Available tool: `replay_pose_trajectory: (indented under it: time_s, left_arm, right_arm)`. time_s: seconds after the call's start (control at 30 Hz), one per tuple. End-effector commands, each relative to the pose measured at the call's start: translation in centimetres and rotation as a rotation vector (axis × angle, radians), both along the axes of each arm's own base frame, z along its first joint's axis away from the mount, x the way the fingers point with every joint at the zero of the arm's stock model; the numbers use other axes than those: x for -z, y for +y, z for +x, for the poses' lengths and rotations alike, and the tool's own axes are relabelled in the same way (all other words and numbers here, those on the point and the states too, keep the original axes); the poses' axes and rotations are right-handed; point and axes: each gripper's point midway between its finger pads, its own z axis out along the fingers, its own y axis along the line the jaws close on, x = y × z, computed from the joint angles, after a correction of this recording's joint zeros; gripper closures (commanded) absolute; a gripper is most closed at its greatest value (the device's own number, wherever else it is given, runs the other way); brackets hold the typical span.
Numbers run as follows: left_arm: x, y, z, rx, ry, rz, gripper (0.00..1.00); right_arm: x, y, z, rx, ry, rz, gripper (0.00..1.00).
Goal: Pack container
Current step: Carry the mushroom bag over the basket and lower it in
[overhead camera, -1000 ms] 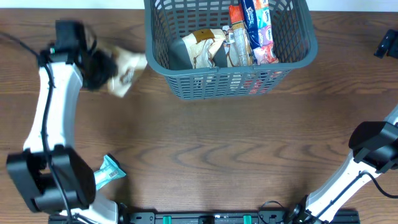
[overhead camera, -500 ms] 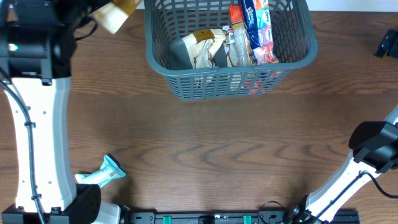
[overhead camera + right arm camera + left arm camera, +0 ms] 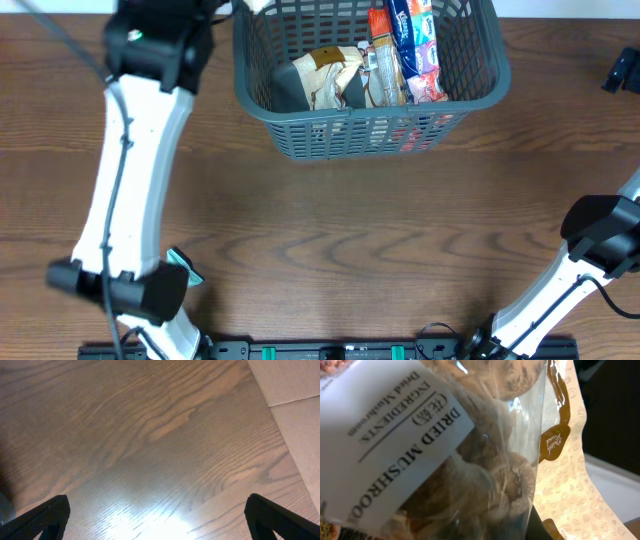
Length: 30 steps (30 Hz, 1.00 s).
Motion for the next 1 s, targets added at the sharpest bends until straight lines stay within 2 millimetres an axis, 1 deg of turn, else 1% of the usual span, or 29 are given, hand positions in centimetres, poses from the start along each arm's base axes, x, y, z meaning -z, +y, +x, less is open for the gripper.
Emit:
replay_pose_trajectory:
  time_s: [0.0, 0.17, 0.3, 0.43, 0.63, 0.7, 0.77, 0.83, 0.97]
  left_arm:
    - [1.5, -1.2, 1.3, 0.008, 0.009, 0.032, 0.94]
    - [5.4, -3.5, 3.1, 0.043, 0.066, 0.068, 0.94]
    - [8.2, -5.6, 3.9, 0.074, 0.11, 0.084, 0.94]
    - [10.4, -8.2, 3.9, 0.121, 0.138, 0.119, 0.94]
    - [13.3, -11.2, 3.6, 0.179, 0.178, 0.17, 0.94]
    - [14.6, -11.7, 3.5, 0.19, 0.206, 0.183, 0.94]
    - [16.4, -12.1, 3.4, 0.2, 0.249, 0.203, 0.94]
    - [18.6, -12.2, 3.3, 0.205, 0.305, 0.225, 0.94]
    - [22.1, -12.2, 3.0, 0.218, 0.391, 0.27, 0.94]
  right_arm:
    - [-0.3, -0.5, -0.5, 0.027, -0.007, 0.002, 0.01]
    - [-0.3, -0.5, -0.5, 0.027, -0.007, 0.002, 0.01]
    - [-0.3, -0.5, -0.5, 0.027, -0.007, 0.002, 0.01]
    - [-0.3, -0.5, -0.5, 0.027, -0.007, 0.002, 0.01]
    - [-0.3, -0.5, -0.5, 0.027, -0.007, 0.002, 0.01]
    - [-0.3, -0.5, -0.5, 0.027, -0.007, 0.002, 0.01]
    - [-0.3, -0.5, -0.5, 0.027, -0.007, 0.002, 0.01]
    - [-0.3, -0.5, -0.5, 0.027, -0.007, 0.002, 0.01]
    - [-0.3, -0.5, -0.5, 0.027, -0.007, 0.002, 0.01]
